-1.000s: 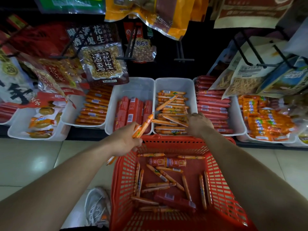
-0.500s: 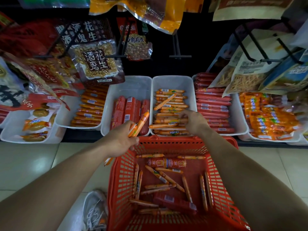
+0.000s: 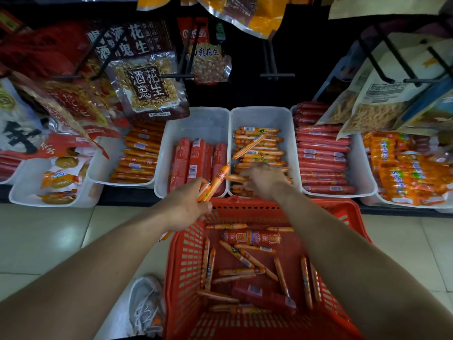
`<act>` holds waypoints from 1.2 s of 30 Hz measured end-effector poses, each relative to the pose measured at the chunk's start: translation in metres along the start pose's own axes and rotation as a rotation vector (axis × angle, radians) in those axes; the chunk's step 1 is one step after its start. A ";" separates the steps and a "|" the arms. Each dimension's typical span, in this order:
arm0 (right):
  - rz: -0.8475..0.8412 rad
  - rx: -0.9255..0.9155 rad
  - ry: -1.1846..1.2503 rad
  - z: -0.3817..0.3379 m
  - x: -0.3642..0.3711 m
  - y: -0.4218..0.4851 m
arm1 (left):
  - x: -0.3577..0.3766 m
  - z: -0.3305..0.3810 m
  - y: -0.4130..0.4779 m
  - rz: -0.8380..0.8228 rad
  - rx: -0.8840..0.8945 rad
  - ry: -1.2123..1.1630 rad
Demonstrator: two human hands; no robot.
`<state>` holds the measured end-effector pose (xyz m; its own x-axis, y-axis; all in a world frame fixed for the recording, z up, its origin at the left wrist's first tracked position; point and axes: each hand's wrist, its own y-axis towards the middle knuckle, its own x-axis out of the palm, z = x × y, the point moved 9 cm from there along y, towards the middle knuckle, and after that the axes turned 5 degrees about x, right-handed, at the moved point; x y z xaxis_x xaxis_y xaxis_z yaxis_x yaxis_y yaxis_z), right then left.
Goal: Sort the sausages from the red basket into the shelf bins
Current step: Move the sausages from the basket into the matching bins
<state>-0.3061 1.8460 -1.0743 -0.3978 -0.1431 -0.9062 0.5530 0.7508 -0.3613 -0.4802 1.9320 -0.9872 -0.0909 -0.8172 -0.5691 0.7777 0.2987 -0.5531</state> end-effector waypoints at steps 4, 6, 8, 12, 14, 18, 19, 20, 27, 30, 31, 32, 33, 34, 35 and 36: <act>0.000 0.003 -0.087 0.001 -0.003 -0.004 | 0.003 0.002 0.003 -0.010 0.012 0.012; -0.023 0.007 -0.183 -0.004 0.004 -0.002 | 0.007 0.007 0.006 -0.014 0.024 0.012; 0.000 0.053 -0.258 -0.002 0.003 -0.001 | 0.009 0.012 0.008 -0.017 0.035 0.015; -0.020 0.158 -0.185 0.034 -0.004 -0.006 | 0.012 0.015 0.010 -0.025 0.035 0.032; -0.073 0.146 -0.040 0.051 -0.007 -0.017 | 0.013 0.019 0.013 -0.030 0.028 0.053; -0.035 0.093 0.096 0.075 -0.037 -0.041 | 0.021 0.035 0.028 -0.058 0.040 0.138; 0.011 0.074 0.139 0.077 -0.050 -0.047 | 0.025 0.041 0.033 -0.077 0.053 0.167; 0.052 0.045 0.177 0.073 -0.063 -0.054 | 0.030 0.047 0.038 -0.099 0.065 0.188; 0.003 -0.294 -0.051 0.016 -0.071 -0.093 | 0.054 0.074 0.054 -0.240 0.108 0.253; -0.099 -0.267 -0.090 0.022 -0.053 -0.091 | 0.063 0.073 0.055 -0.294 0.121 0.263; -0.137 -0.267 -0.073 0.023 -0.047 -0.089 | 0.064 0.074 0.056 -0.292 0.133 0.269; -0.158 -0.267 -0.065 0.021 -0.044 -0.087 | 0.064 0.075 0.057 -0.282 0.146 0.262; -0.162 -0.262 -0.071 0.021 -0.041 -0.084 | 0.064 0.076 0.058 -0.272 0.158 0.240; -0.158 -0.251 -0.078 0.023 -0.040 -0.080 | 0.062 0.074 0.061 -0.255 0.160 0.202; -0.158 -0.225 -0.080 0.028 -0.041 -0.075 | 0.056 0.072 0.063 -0.221 0.159 0.161; -0.165 -0.183 -0.077 0.035 -0.041 -0.070 | 0.047 0.067 0.066 -0.166 0.148 0.131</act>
<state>-0.3025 1.7764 -1.0196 -0.4110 -0.3170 -0.8548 0.3408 0.8162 -0.4665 -0.3916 1.8809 -1.0096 -0.2974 -0.7751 -0.5574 0.8269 0.0827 -0.5563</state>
